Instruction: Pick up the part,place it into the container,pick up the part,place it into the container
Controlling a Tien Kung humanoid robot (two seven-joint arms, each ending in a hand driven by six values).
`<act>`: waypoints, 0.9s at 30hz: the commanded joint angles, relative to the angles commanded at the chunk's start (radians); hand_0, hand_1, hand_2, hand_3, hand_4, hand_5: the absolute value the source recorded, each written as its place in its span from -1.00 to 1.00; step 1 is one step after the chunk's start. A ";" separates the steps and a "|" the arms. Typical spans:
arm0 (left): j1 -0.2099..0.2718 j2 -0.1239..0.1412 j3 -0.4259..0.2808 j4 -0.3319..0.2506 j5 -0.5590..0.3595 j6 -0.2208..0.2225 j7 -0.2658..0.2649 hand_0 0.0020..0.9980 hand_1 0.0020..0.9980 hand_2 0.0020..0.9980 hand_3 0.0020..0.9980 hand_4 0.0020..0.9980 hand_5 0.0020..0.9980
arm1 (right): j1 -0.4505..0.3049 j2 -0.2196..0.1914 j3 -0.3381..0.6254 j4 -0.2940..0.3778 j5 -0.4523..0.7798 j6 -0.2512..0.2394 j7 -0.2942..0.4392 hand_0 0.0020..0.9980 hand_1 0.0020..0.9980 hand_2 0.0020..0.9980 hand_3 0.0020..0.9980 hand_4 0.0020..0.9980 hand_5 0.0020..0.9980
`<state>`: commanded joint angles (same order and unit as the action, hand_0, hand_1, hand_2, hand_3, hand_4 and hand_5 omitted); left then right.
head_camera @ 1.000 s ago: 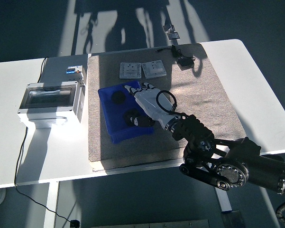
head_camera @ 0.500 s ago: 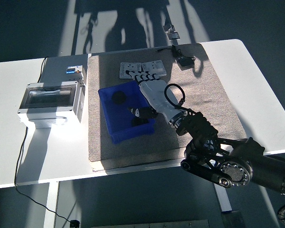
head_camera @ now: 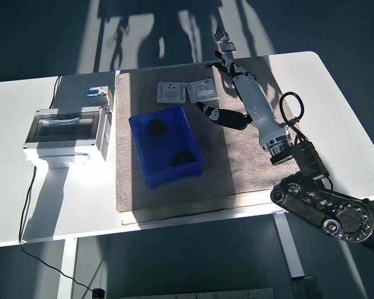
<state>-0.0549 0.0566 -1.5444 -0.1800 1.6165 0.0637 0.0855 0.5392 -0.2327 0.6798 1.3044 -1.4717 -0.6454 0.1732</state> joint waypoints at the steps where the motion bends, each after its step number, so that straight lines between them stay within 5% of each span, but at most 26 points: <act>1: -0.001 -0.001 -0.001 0.000 0.006 -0.001 0.001 0.38 0.29 0.30 0.16 0.24 0.21 | -0.030 -0.013 0.029 0.011 0.042 0.000 0.037 0.46 -0.16 0.02 0.01 0.46 -0.38; 11: 0.003 0.004 -0.004 0.000 -0.005 0.005 -0.001 0.39 0.30 0.30 0.16 0.23 0.20 | -0.273 -0.046 0.239 0.014 0.388 0.000 0.285 0.40 -0.34 -0.14 -0.17 0.50 -0.37; 12: 0.003 0.004 -0.005 0.000 -0.003 0.004 -0.001 0.38 0.29 0.29 0.15 0.22 0.18 | -0.283 -0.045 0.244 0.015 0.407 0.000 0.297 0.33 -0.46 -0.32 -0.34 0.51 -0.46; 21: -0.007 0.014 -0.011 0.000 0.047 -0.017 0.021 0.38 0.29 0.29 0.15 0.21 0.16 | -0.333 -0.021 0.354 -0.030 0.664 0.000 0.472 0.25 -0.55 -0.44 -0.46 0.52 -0.48; 23: -0.006 0.015 -0.008 0.000 0.042 -0.016 0.022 0.38 0.29 0.29 0.15 0.21 0.16 | -0.347 -0.018 0.375 -0.038 0.721 0.000 0.472 0.25 -0.55 -0.44 -0.46 0.52 -0.48; 24: -0.005 0.016 -0.004 0.000 0.032 -0.013 0.020 0.39 0.30 0.28 0.15 0.20 0.14 | -0.355 -0.017 0.376 -0.031 0.749 0.002 0.472 0.18 -0.62 -0.51 -0.54 0.29 -0.65; 27: -0.002 0.017 -0.001 0.000 0.012 -0.008 0.015 0.39 0.30 0.28 0.15 0.20 0.14 | -0.364 -0.018 0.356 0.004 0.787 0.019 0.462 0.18 -0.62 -0.51 -0.54 0.29 -0.65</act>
<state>-0.0570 0.0740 -1.5450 -0.1800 1.6287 0.0560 0.1005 0.1755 -0.2510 1.0355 1.3081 -0.6850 -0.6260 0.6354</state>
